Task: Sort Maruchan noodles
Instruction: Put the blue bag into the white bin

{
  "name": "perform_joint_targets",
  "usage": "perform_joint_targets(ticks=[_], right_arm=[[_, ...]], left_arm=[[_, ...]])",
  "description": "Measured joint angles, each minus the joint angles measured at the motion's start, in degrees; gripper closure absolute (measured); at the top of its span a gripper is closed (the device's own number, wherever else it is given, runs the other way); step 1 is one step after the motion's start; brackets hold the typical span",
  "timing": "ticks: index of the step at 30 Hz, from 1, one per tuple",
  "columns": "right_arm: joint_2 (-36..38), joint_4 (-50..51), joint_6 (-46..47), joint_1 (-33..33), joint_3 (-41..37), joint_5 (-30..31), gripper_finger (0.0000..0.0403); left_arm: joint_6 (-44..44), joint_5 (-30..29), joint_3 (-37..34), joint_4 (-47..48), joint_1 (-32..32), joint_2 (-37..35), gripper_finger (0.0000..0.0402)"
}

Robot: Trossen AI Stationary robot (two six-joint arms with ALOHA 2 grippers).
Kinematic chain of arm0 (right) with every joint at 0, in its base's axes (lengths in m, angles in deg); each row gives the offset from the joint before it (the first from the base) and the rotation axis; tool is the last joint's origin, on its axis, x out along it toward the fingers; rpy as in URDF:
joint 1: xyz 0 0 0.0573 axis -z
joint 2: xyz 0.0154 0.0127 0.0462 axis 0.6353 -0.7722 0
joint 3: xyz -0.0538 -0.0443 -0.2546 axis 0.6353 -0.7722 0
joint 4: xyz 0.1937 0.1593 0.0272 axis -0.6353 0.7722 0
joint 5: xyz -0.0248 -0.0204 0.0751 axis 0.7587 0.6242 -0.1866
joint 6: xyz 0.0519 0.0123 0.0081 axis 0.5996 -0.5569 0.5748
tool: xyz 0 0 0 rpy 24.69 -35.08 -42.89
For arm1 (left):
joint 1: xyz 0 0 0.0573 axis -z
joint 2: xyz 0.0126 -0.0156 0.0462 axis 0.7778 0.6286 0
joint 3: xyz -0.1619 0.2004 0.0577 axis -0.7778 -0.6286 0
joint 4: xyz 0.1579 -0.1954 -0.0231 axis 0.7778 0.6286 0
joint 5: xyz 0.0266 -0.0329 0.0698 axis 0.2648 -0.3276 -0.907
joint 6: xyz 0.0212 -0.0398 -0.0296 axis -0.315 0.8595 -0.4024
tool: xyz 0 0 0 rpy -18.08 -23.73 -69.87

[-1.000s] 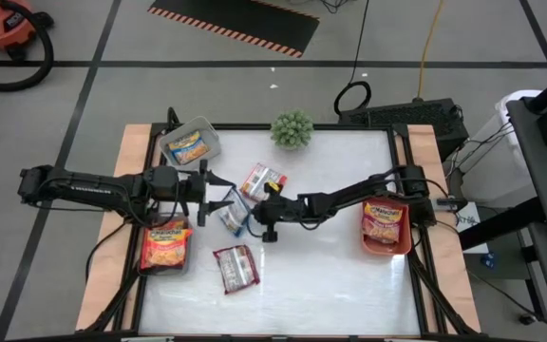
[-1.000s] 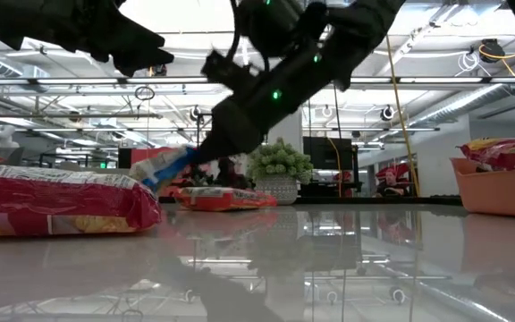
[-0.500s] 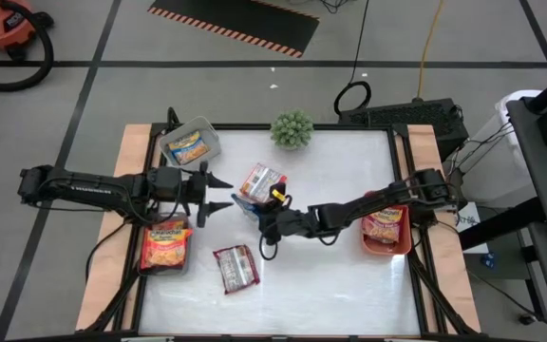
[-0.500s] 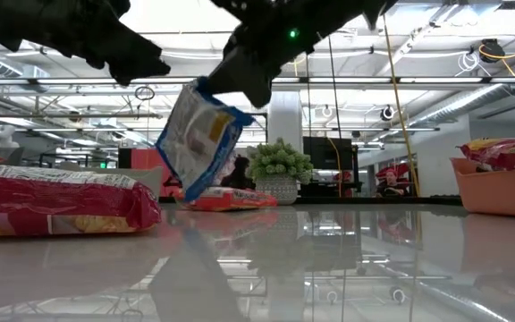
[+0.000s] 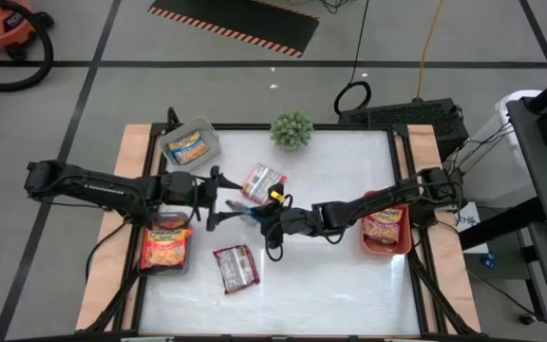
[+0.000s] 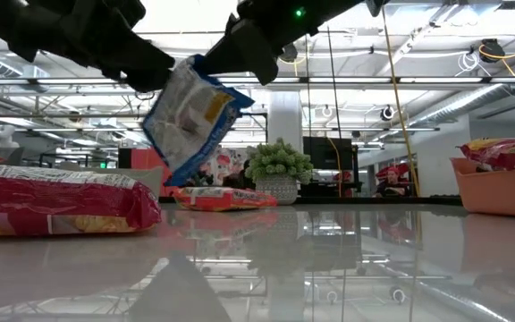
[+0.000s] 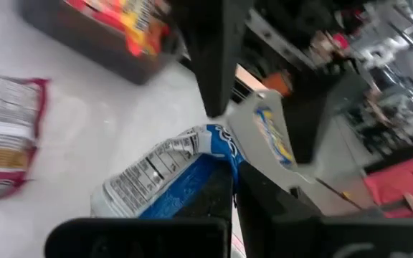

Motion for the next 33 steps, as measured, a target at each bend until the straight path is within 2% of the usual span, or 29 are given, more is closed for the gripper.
perform_joint_targets(ticks=[2,7,16,19,29,33], right_arm=[[0.0,-0.2,0.0,0.0,0.0,-1.2,0.0403],[0.0,-0.2,-0.3,0.0,0.0,-0.8,0.0403],[0.0,-1.8,-1.5,-0.1,0.0,-0.7,0.0403],[0.0,-2.3,-1.5,-0.1,0.1,-0.7,0.0403],[0.0,-1.5,0.2,-0.1,0.1,-0.6,0.0403],[0.0,-1.5,0.2,-0.1,0.1,-0.6,0.0398]], left_arm=[[-0.2,2.2,0.0,-0.9,0.2,1.5,0.0026],[-0.7,13.6,0.0,-0.9,1.0,6.1,0.0025],[-2.4,10.8,0.0,-5.1,0.5,11.0,0.0036],[-4.2,9.5,0.0,-7.0,0.5,11.1,0.0068],[-7.8,8.9,0.0,-6.8,0.5,10.5,0.0234],[-9.2,8.8,0.0,-6.7,0.5,10.5,0.0282]])
